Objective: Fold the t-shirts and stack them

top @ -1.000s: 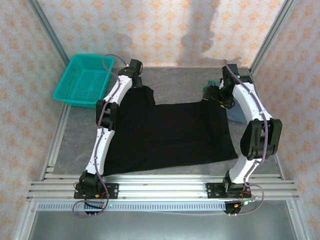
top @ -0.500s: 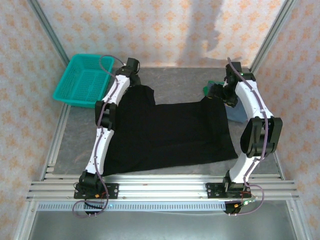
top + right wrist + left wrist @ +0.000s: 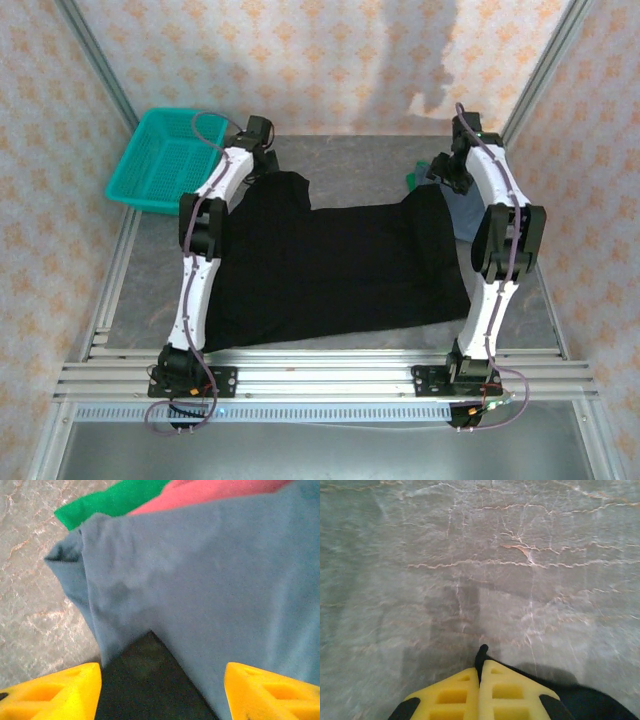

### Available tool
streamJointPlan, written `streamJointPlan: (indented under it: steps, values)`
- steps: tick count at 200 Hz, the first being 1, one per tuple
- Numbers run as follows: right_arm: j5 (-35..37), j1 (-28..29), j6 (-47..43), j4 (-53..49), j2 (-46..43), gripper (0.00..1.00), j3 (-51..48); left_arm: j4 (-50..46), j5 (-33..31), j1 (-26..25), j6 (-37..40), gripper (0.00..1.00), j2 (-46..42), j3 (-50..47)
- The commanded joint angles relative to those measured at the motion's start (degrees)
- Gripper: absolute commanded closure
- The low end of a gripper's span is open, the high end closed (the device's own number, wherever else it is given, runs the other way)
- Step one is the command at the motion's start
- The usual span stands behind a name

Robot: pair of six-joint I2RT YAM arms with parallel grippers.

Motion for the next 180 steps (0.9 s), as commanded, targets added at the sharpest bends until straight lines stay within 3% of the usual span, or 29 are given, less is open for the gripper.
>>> streamJointPlan:
  steps: [1, 59, 146, 166, 180]
  values:
    - [-0.42, -0.40, 0.47, 1.08, 2.71, 0.41, 4.61, 2.88, 0.33, 0.47, 1.16, 1.00, -8.01, -2.43]
    - [-2.46, -0.41, 2.02, 2.53, 3.97, 0.52, 2.83, 6.28, 0.07, 0.42, 0.87, 1.00, -16.06, -11.77]
    - [-4.63, -0.41, 4.38, 6.03, 2.19, 0.65, -2.87, 6.07, 0.85, 0.30, 0.33, 1.00, -17.35, -13.22]
    - [-4.76, -0.35, 4.70, 6.20, 2.55, 0.76, -1.88, 5.62, 0.78, 0.28, 0.68, 1.00, -17.69, -13.17]
    - [-4.80, -0.42, 4.90, 5.72, 2.85, 0.90, -0.82, 5.20, 0.64, 0.23, 1.00, 1.00, -18.10, -13.21]
